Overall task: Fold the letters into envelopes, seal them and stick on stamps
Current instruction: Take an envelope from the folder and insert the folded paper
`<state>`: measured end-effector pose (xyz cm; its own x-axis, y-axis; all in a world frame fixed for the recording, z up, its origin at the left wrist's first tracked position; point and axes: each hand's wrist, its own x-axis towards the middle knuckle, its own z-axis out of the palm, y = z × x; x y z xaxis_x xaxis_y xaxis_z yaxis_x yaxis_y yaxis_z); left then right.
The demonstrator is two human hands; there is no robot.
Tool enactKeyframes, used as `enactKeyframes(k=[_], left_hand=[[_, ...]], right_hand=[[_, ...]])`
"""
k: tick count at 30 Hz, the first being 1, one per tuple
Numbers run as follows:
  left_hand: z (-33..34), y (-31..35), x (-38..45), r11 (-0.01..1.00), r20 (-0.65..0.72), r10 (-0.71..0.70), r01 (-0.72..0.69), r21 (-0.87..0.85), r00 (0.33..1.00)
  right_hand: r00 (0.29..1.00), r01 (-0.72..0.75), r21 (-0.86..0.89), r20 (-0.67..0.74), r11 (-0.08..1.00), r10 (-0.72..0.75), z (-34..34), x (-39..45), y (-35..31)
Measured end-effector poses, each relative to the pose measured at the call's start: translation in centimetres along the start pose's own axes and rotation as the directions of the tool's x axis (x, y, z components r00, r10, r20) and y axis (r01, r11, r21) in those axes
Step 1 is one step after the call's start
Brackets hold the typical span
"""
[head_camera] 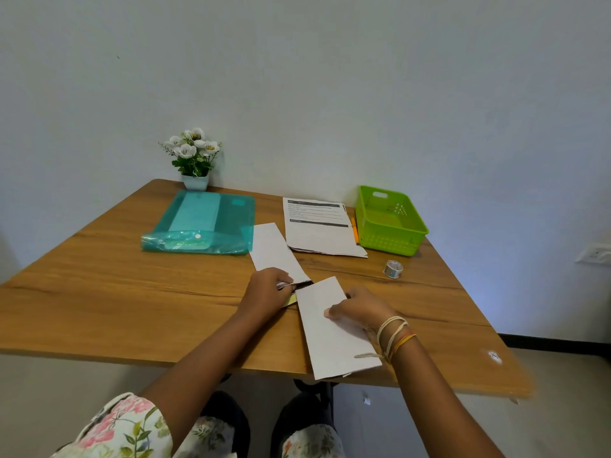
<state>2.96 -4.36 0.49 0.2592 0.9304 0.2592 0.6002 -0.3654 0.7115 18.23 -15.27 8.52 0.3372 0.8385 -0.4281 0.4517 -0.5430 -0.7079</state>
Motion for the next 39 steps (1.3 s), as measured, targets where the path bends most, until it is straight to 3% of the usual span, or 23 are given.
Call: enactKeyframes(k=[6,11,19,21,23,25,30,34,36,39], left_hand=[[-0.8,0.0,-0.1,1.0,0.073,0.007,-0.005,-0.018,0.997],[-1.7,0.0,-0.3,0.997,0.097,0.04,-0.033,-0.073,0.995],[-1.6,-0.1,-0.8,0.987,0.082,-0.013,0.026,-0.158,0.997],[-1.6,-0.3,-0.7,0.985,0.06,-0.018,0.029,-0.172,0.998],[-1.6,-0.4,-0.7,0.983,0.038,-0.017,0.023,-0.182,0.999],[-1.5,-0.4,-0.7,0.982,0.039,-0.032,0.039,-0.184,0.999],[-1.4,-0.6,-1.0,0.973,0.054,0.0,0.012,-0.232,0.999],[-1.3,-0.6,-1.4,0.973,0.115,0.025,0.002,-0.23,0.993],[-1.4,-0.7,-1.3,0.972,0.1,0.006,0.018,-0.235,0.995],[-1.4,-1.0,-1.1,0.972,0.072,-0.029,0.044,-0.229,0.997]], right_hand=[[0.985,-0.13,0.134,0.131,0.982,0.113,2.0,0.4,-0.6],[0.961,-0.176,0.2,0.249,0.964,0.124,1.9,0.9,-1.4],[0.996,-0.069,-0.026,0.052,0.997,0.07,3.0,3.3,-1.8],[0.991,-0.078,-0.033,0.108,0.996,0.081,2.4,3.2,-1.1],[0.978,-0.073,-0.147,0.186,0.987,0.1,1.2,3.0,-0.3],[0.982,-0.06,-0.208,0.163,0.976,0.095,0.4,3.1,0.2],[0.999,-0.012,0.213,-0.04,0.977,0.021,1.5,3.7,-0.2],[0.979,0.075,0.367,-0.204,0.927,0.001,4.2,4.5,-0.8],[0.987,0.089,0.39,-0.155,0.916,-0.03,4.5,4.8,-0.6],[0.982,0.144,0.296,0.077,0.944,-0.174,3.3,3.8,-0.3]])
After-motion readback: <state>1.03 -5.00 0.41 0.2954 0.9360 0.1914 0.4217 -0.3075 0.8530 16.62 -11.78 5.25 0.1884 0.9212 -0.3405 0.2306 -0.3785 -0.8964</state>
